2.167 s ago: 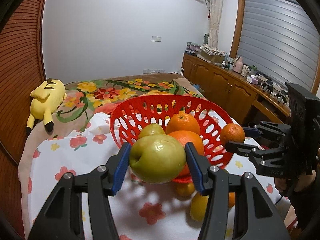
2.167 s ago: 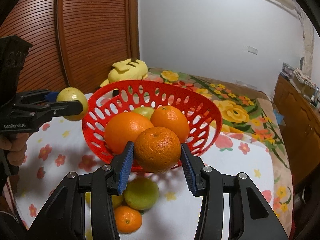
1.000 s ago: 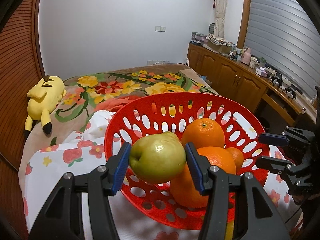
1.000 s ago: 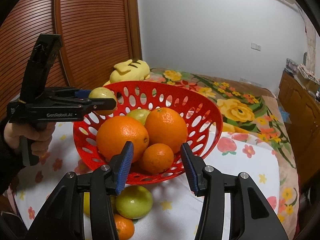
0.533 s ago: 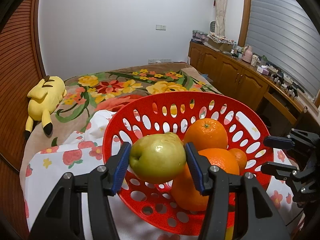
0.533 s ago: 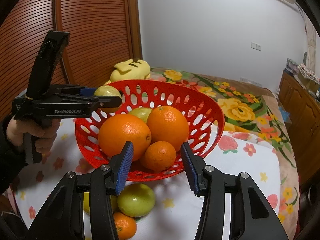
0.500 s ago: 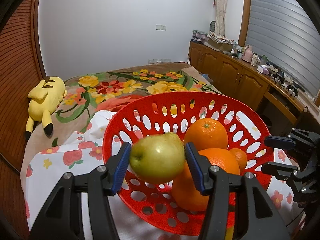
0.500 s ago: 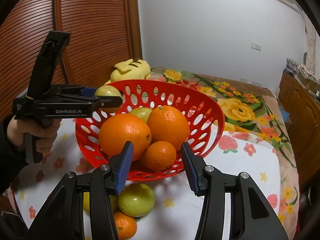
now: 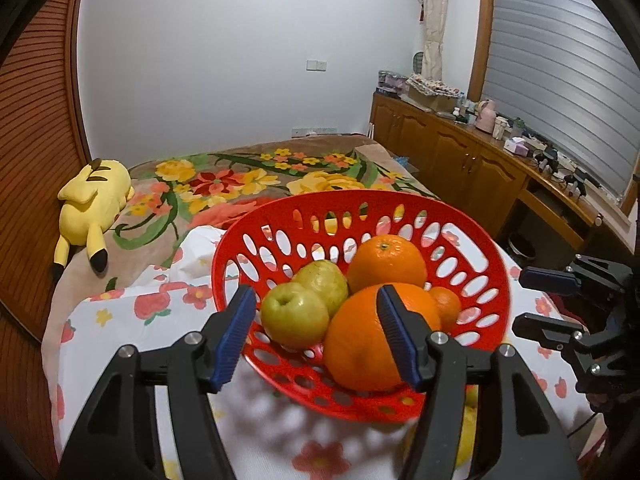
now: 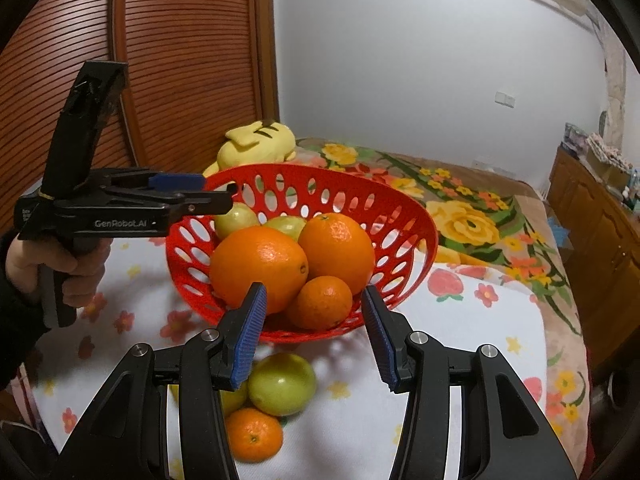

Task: Organize fruits
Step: 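Move the left tool to another pomelo while the right tool approaches another tangerine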

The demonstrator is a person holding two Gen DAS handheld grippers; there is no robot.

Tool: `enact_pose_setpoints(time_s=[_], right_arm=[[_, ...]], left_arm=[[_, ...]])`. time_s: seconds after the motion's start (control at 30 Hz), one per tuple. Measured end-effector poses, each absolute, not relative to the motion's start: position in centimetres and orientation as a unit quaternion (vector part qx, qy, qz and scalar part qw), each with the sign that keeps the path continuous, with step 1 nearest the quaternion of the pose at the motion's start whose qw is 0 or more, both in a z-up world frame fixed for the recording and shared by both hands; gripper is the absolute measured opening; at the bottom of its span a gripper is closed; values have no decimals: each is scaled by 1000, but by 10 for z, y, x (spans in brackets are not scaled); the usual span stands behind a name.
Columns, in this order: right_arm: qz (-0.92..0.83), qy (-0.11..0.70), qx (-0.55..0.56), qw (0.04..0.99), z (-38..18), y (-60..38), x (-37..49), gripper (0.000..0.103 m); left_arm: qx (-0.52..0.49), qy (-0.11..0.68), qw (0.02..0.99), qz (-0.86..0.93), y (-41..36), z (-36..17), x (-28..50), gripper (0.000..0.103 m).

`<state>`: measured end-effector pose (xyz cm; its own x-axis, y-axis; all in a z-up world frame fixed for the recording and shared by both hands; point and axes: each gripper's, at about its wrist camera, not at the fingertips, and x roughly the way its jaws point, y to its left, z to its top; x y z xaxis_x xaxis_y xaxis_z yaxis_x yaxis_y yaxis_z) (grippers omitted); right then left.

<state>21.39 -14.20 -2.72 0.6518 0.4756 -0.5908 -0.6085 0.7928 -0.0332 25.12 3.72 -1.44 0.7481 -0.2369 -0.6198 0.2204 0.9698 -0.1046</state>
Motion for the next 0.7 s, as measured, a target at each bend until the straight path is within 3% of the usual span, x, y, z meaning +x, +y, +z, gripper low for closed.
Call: enact_pose_setpoints(time_s=[0.33,0.7], right_arm=[[291,276,-107,910,-14,-148,173,51],[291,283,-90,910,-24,-157,139,51]], left_arm=[[-3,311,941,-133,34,4,205,66],[-12,331,931,-153,17,-22,171,68]])
